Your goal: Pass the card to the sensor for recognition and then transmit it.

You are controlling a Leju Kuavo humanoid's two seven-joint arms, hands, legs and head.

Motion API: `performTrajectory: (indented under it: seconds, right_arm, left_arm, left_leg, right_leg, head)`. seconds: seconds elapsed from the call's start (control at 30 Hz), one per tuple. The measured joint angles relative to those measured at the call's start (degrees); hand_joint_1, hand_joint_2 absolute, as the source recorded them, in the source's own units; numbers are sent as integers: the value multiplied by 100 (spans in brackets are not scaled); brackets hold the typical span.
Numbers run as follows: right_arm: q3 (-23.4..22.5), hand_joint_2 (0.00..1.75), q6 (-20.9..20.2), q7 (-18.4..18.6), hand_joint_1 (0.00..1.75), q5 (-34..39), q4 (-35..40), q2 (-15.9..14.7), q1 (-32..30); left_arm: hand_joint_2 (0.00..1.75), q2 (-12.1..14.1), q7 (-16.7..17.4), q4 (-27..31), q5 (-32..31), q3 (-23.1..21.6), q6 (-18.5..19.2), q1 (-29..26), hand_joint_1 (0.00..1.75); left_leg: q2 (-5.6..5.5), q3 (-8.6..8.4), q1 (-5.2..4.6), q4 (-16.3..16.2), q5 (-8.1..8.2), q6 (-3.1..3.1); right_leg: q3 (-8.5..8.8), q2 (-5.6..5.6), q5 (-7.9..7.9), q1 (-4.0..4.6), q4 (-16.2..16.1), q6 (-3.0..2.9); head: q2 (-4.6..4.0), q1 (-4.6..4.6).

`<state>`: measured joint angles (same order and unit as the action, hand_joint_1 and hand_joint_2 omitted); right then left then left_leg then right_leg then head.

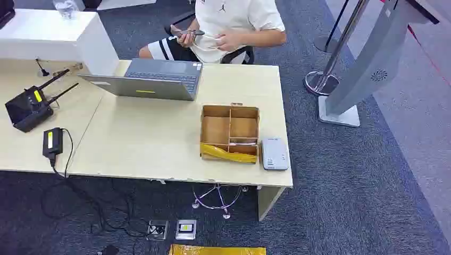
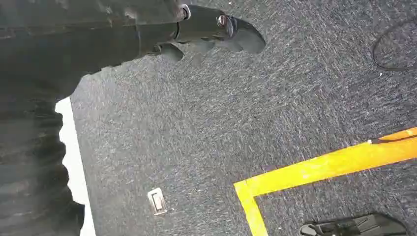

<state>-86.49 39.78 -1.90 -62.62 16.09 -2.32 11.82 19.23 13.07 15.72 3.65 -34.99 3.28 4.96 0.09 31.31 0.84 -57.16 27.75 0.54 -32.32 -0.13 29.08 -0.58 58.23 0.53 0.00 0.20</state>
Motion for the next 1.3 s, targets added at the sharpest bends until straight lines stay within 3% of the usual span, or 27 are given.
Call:
performTrajectory:
  seconds: [0.8, 0.83, 0.9, 1.0, 1.03, 1.13, 1.3]
  right_arm:
    - [-4, 175, 0, 70, 0, -13, -2, -48, 0]
    - [-4, 175, 0, 70, 0, -22, -2, -48, 0]
    - [0, 175, 0, 94, 0, -55, -7, -50, 0]
    - [4, 175, 0, 146, 0, -92, -87, -87, 0]
    - [7, 175, 0, 159, 0, -114, -109, -100, 0]
    - [24, 175, 0, 192, 0, -129, -168, -118, 0]
    - [57, 175, 0, 109, 0, -69, -253, -162, 0]
  left_arm:
    - [175, 26, -26, 0, -55, 0, -28, 0, 0]
    - [175, 26, -26, 0, 123, 0, -28, -1, 0]
    - [175, 11, -22, 0, 1067, 123, -125, -6, 0]
    - [175, -107, -161, -2, 2727, 705, -606, -9, 0]
    - [175, -151, -275, -4, 2824, 911, -712, -13, 0]
    - [175, -243, -405, -9, 2586, 1272, -817, -17, 0]
    - [175, -275, -20, -20, 1921, 1366, -571, -23, 0]
  left_leg:
    - [0, 0, 0, 0, 0, 0]
    - [0, 0, 0, 0, 0, 0]
    - [0, 0, 0, 0, 0, 0]
    - [0, 1, -1, 0, 0, 0]
    - [0, 1, -1, 0, 0, 0]
    - [0, 1, -1, 0, 0, 0]
    - [0, 2, -1, 0, 0, 0]
  right_leg:
    - [0, 0, 0, 0, 0, 0]
    - [0, 0, 0, 0, 0, 0]
    - [0, 0, 0, 0, 0, 0]
    - [0, -1, 0, -1, 0, 0]
    - [1, -1, 0, -1, 0, 0]
    - [0, -1, 0, -1, 0, 0]
    - [0, -3, 0, -1, 0, 0]
  head:
    - [0, 0]
    - [0, 0]
    - [0, 0]
    - [0, -2]
    - [0, -2]
    - [0, 2]
    - [0, -2]
